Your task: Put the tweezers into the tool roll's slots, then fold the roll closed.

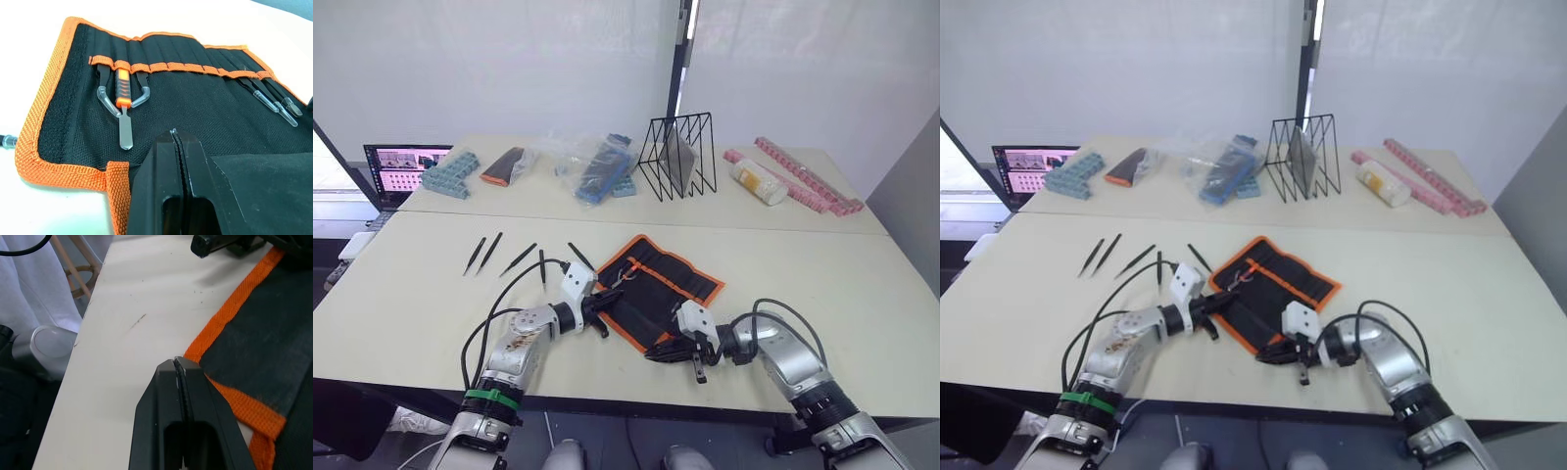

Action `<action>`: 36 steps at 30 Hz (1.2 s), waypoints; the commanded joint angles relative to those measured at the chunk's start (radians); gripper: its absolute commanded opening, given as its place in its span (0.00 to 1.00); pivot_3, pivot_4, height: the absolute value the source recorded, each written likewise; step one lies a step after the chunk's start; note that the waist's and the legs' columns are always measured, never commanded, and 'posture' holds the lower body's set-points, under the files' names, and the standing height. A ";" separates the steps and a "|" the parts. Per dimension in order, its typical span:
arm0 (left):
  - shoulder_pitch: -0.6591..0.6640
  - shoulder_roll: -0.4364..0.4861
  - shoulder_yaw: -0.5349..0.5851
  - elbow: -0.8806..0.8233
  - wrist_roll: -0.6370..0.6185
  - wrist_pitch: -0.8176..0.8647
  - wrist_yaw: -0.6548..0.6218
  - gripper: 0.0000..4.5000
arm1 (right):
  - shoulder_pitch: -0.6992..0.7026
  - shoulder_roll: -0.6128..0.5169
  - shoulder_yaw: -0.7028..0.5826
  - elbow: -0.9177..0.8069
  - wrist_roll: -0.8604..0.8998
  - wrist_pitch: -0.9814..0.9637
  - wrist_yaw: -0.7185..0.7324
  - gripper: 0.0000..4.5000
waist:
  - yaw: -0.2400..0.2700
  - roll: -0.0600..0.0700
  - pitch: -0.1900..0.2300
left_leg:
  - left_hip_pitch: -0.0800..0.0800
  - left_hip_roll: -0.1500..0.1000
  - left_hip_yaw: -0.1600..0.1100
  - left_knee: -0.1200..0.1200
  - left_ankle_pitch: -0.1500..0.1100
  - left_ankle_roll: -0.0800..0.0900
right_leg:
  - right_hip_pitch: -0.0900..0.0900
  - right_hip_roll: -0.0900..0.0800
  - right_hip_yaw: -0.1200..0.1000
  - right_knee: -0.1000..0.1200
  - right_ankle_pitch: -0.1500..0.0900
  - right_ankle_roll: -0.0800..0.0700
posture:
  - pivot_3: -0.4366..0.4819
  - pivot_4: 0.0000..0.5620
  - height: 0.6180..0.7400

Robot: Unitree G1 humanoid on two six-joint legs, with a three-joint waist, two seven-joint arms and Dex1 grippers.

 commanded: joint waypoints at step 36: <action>0.943 0.012 0.905 -0.644 -0.285 0.038 0.181 1.00 | -0.549 -0.027 -0.181 0.358 0.103 0.109 0.224 0.99 | 0.002 -0.008 0.036 | -0.027 -0.001 0.000 0.000 0.001 -0.002 | -0.028 -0.002 0.001 0.003 0.002 -0.004 | 0.48 0.27 0.95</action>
